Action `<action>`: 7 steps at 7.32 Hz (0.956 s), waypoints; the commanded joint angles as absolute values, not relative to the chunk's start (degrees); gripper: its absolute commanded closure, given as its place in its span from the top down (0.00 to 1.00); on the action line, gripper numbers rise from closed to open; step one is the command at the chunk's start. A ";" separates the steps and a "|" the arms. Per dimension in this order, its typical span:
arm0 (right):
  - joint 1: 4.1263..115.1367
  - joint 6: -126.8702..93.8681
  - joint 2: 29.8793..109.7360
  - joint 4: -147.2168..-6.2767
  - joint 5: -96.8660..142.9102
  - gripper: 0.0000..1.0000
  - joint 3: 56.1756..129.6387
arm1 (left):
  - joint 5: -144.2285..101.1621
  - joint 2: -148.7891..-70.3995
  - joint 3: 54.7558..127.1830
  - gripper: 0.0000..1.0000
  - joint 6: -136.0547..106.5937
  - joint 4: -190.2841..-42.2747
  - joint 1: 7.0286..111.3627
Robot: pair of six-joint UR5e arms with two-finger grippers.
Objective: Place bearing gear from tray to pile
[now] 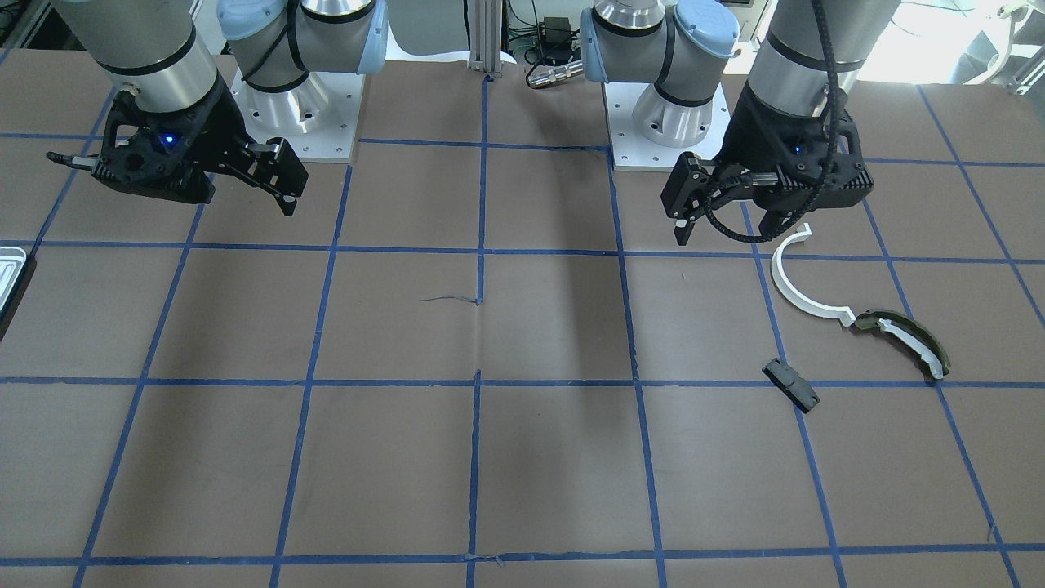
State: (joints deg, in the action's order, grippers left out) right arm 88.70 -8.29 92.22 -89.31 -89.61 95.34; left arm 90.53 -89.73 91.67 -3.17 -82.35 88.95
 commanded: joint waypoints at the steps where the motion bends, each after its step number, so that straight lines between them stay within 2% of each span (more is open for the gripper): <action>1: 87.98 -8.26 92.29 -89.03 -89.56 1.00 95.36 | 90.53 -89.74 91.67 1.00 -3.16 -82.35 88.95; 2: 86.33 -6.96 91.85 -88.95 -89.39 1.00 95.45 | 90.53 -89.74 91.67 1.00 -3.16 -82.35 88.95; 5: 72.28 23.73 91.93 -89.82 -89.38 1.00 95.45 | 90.53 -89.39 91.41 1.00 -3.16 -82.44 89.03; 7: 68.48 34.57 90.63 -91.32 -89.56 1.00 95.54 | 90.53 -89.47 91.32 1.00 -2.90 -82.44 88.95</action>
State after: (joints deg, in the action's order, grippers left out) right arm 71.20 26.87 91.50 -90.71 -89.49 95.51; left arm 90.52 -89.45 91.34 -2.98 -82.43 88.97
